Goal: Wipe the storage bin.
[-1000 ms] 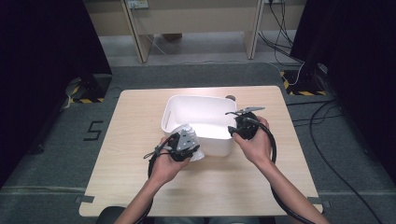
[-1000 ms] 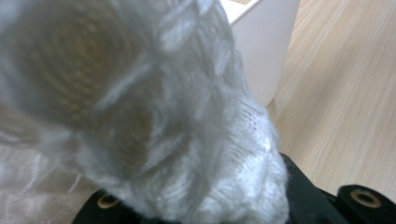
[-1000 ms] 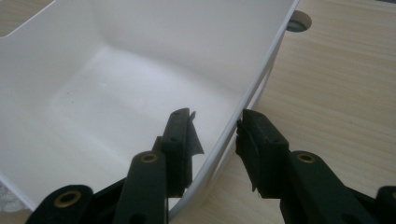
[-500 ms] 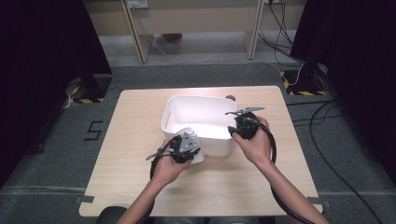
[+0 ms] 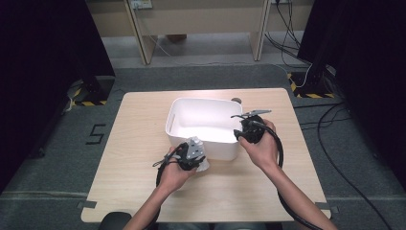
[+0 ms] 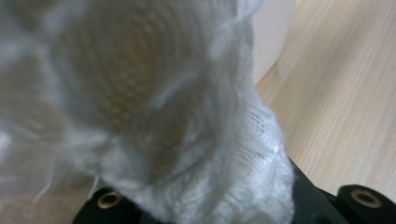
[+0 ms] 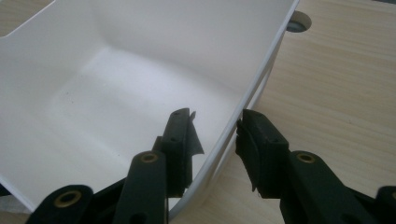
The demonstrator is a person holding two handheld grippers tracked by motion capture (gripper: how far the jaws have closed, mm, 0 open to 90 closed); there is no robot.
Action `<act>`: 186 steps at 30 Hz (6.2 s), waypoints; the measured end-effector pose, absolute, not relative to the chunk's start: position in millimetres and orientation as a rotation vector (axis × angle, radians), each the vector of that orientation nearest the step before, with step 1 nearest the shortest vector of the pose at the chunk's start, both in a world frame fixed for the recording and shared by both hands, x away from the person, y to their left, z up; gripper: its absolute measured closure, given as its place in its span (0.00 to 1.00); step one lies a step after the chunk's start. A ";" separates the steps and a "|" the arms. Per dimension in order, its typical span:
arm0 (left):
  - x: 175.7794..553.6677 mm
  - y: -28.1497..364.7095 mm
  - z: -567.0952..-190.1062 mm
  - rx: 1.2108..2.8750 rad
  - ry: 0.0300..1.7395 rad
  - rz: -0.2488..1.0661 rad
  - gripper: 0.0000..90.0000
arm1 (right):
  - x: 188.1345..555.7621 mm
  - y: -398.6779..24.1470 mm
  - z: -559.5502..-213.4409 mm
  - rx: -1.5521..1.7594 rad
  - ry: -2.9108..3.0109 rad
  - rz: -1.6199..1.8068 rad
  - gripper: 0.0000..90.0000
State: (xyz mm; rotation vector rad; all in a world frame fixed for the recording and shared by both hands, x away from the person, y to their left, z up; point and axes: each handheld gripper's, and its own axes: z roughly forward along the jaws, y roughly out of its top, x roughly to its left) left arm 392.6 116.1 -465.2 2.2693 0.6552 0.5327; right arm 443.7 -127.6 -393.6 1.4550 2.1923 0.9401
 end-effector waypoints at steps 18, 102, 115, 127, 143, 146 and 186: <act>393.8 113.7 -467.6 2.281 0.652 0.530 0.90 | 443.6 -127.5 -393.7 1.455 2.191 0.942 0.71; 384.5 94.2 -430.8 2.196 0.579 0.575 0.90 | 444.3 -127.3 -393.9 1.452 2.188 0.945 0.72; 385.8 91.3 -441.4 2.222 0.576 0.569 0.90 | 444.4 -127.4 -393.9 1.452 2.187 0.944 0.72; 388.9 87.0 -458.3 2.259 0.586 0.540 0.90 | 444.2 -127.6 -394.0 1.450 2.187 0.945 0.72; 392.1 84.3 -470.7 2.279 0.595 0.515 0.90 | 444.4 -127.7 -394.0 1.450 2.187 0.946 0.72; 391.4 83.9 -468.7 2.281 0.595 0.517 0.90 | 444.4 -127.6 -394.0 1.452 2.187 0.946 0.71; 387.6 73.0 -451.7 2.246 0.547 0.545 0.90 | 445.1 -127.6 -394.1 1.444 2.187 0.948 0.72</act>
